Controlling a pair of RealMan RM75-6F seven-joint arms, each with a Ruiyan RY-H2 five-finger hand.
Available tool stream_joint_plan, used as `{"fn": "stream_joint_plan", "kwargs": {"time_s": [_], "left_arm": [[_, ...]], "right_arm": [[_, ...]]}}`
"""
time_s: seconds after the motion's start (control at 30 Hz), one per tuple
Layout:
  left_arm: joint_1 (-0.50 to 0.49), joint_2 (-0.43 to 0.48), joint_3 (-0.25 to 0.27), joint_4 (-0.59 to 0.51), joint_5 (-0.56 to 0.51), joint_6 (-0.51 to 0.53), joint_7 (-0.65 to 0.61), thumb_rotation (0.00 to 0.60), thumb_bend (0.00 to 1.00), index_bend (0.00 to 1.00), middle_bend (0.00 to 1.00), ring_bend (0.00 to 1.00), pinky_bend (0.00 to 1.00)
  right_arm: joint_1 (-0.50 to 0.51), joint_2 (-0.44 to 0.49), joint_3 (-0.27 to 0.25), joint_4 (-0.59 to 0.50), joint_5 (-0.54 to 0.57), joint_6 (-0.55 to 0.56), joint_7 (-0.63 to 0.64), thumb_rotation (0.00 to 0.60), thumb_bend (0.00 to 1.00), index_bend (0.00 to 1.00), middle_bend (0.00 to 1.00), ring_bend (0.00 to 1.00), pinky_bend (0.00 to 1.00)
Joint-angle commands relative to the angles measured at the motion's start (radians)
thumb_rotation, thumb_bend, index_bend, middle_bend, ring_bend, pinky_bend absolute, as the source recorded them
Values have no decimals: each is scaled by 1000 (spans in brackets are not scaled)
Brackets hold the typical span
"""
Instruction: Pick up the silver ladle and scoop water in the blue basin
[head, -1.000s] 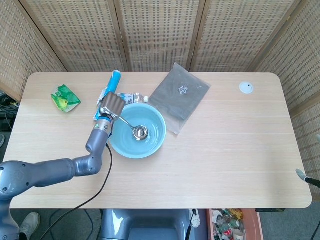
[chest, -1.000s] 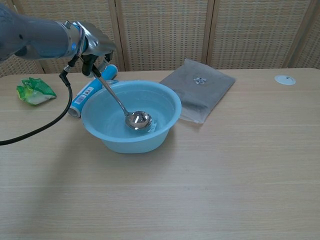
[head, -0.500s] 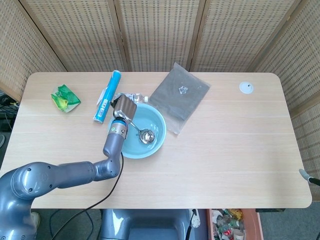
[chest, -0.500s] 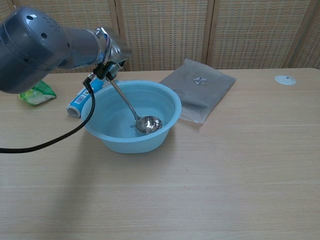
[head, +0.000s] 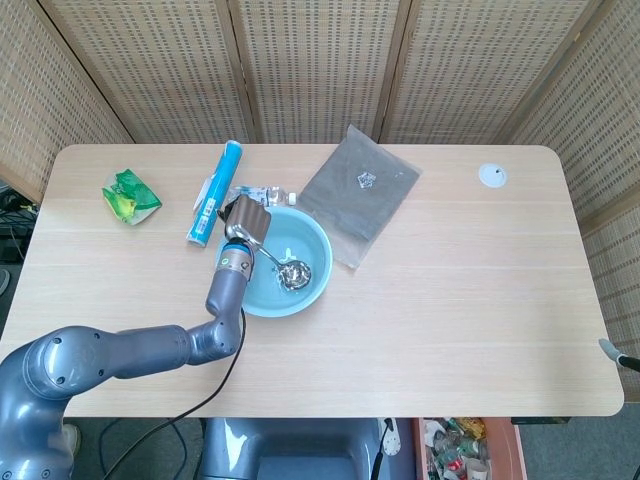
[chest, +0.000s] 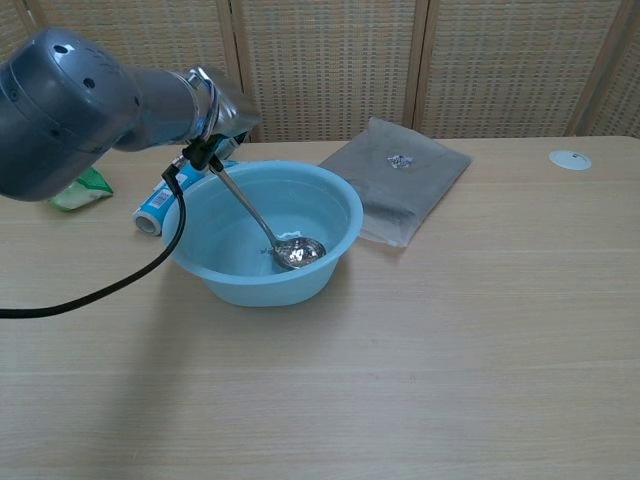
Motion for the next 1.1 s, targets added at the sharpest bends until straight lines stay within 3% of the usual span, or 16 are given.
{"fn": "stream_joint_plan", "kwargs": {"time_s": [0.03, 0.6, 1.1], "left_arm": [[7, 7, -7, -6, 3, 2, -2, 600, 623, 993, 968, 992, 1000], [33, 39, -43, -36, -9, -7, -14, 600, 624, 993, 968, 992, 1000], [86, 210, -123, -212, -58, -82, -174, 600, 635, 993, 968, 992, 1000]], "right_arm": [[0, -1, 0, -1, 0, 0, -2, 600, 0, 0, 0, 0, 0], [1, -2, -1, -2, 3, -5, -9, 600, 0, 0, 0, 0, 0], [9, -11, -1, 9, -10, -7, -6, 600, 0, 0, 0, 0, 0]]}}
